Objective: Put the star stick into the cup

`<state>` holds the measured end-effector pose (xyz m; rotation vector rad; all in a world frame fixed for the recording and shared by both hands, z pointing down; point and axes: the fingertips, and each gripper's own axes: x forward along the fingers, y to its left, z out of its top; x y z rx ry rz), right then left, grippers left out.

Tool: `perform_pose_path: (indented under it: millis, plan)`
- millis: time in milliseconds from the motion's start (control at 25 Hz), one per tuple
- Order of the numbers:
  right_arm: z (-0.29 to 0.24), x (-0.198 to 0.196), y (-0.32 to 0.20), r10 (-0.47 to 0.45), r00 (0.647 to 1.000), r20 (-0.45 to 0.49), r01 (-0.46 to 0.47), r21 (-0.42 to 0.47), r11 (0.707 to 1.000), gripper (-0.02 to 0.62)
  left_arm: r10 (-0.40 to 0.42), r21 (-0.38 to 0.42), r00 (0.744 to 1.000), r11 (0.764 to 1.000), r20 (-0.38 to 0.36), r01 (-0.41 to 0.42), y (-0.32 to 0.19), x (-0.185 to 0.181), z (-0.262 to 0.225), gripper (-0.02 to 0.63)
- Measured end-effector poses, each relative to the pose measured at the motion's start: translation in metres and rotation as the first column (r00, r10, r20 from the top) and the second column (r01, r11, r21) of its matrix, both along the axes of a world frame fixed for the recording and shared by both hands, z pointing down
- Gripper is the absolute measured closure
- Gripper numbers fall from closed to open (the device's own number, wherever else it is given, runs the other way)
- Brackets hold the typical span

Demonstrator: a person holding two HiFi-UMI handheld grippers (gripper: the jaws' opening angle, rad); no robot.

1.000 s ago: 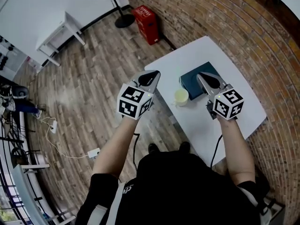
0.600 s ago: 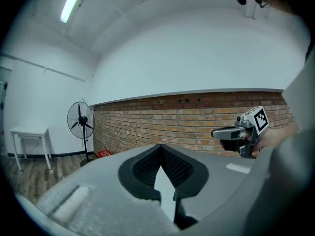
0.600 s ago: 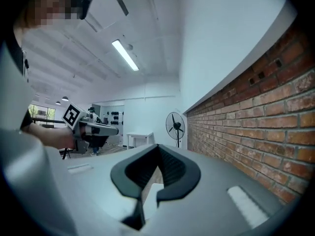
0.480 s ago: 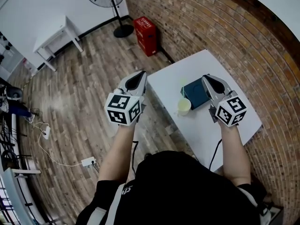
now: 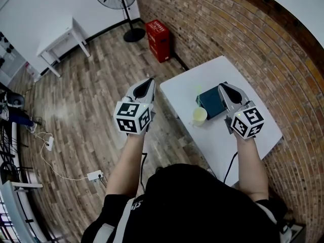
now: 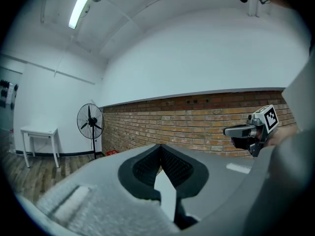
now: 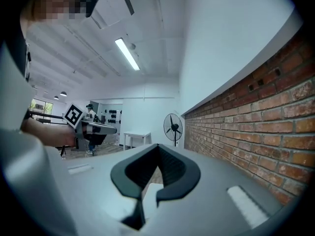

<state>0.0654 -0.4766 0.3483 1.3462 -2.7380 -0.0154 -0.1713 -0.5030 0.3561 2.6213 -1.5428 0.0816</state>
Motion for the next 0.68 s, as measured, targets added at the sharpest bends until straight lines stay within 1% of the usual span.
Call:
perform_pose_path:
  millis: [480, 680]
  plan:
    - [0.004, 0.000, 0.004, -0.010, 1.000, 0.005, 0.011, -0.013, 1.000, 0.597, 0.013, -0.019, 1.000, 1.000, 0.007, -0.012, 0.001, 0.008, 0.006, 0.598]
    - [0.005, 0.002, 0.002, -0.018, 1.000, 0.007, 0.018, -0.012, 1.000, 0.598, 0.018, -0.040, 1.000, 0.999, 0.011, -0.018, -0.002, 0.012, 0.011, 0.598]
